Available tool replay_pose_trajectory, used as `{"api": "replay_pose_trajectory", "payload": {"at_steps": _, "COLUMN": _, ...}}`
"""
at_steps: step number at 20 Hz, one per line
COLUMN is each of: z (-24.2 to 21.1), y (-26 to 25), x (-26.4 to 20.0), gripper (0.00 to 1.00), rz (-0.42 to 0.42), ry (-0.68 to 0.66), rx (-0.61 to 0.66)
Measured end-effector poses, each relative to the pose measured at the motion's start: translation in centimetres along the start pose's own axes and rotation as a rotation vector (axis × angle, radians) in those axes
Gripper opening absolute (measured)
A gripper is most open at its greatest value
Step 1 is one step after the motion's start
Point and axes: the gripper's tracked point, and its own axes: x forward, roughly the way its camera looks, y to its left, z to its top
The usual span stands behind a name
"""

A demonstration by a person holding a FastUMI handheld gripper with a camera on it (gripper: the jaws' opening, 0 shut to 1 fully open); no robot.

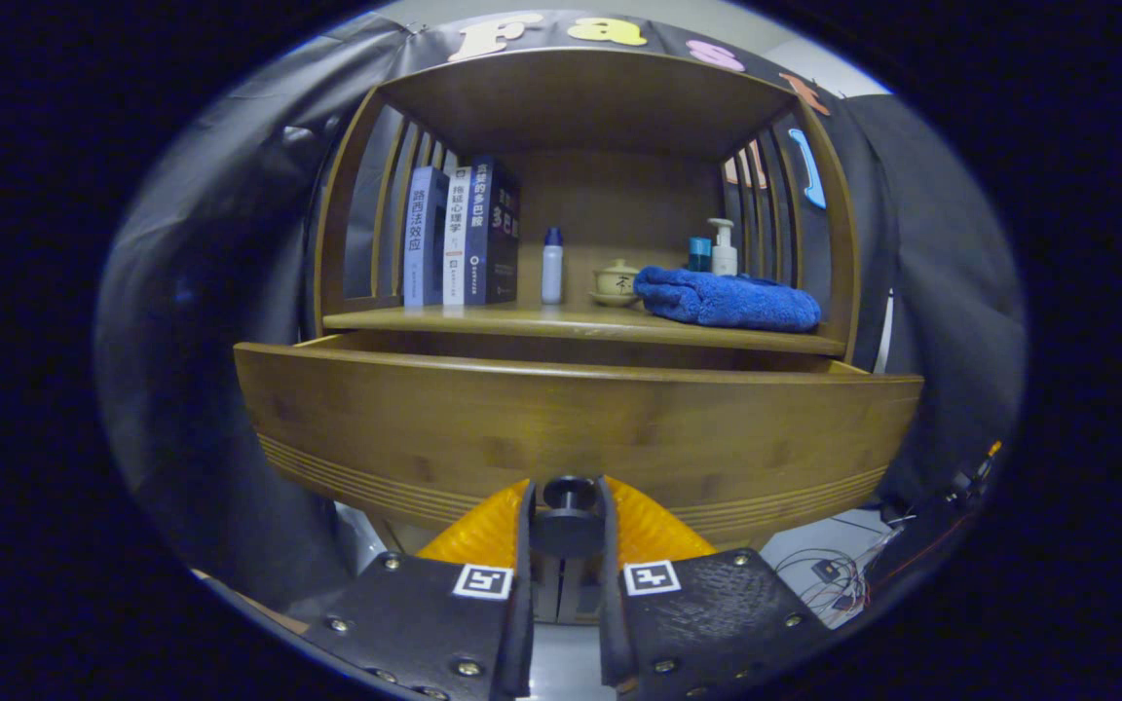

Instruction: Pull open the drawer, take out the items inside it, and place them on the countertop above the cabinet.

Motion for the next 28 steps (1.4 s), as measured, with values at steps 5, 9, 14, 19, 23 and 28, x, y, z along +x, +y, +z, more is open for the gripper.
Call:
{"api": "replay_pose_trajectory", "payload": {"at_steps": 5, "z": 0.1, "y": 0.0, "x": -0.1, "gripper": 0.27, "rz": 0.01, "ry": 0.003, "rx": 0.02}}
{"api": "replay_pose_trajectory", "payload": {"at_steps": 9, "z": 0.1, "y": 0.0, "x": -0.3, "gripper": 0.27, "rz": 0.003, "ry": 0.009, "rx": 0.013}}
{"api": "replay_pose_trajectory", "payload": {"at_steps": 14, "z": -0.4, "y": 0.0, "x": -1.4, "gripper": 0.27, "rz": 0.012, "ry": 0.032, "rx": 0.017}}
{"api": "replay_pose_trajectory", "payload": {"at_steps": 19, "z": -1.1, "y": 0.1, "x": -3.1, "gripper": 0.27, "rz": 0.029, "ry": 0.064, "rx": 0.005}}
{"api": "replay_pose_trajectory", "payload": {"at_steps": 23, "z": -1.6, "y": 0.1, "x": -4.1, "gripper": 0.27, "rz": 0.046, "ry": 0.082, "rx": -0.009}}
{"api": "replay_pose_trajectory", "payload": {"at_steps": 28, "z": -1.6, "y": 0.2, "x": -4.1, "gripper": 0.27, "rz": 0.049, "ry": 0.073, "rx": -0.032}}
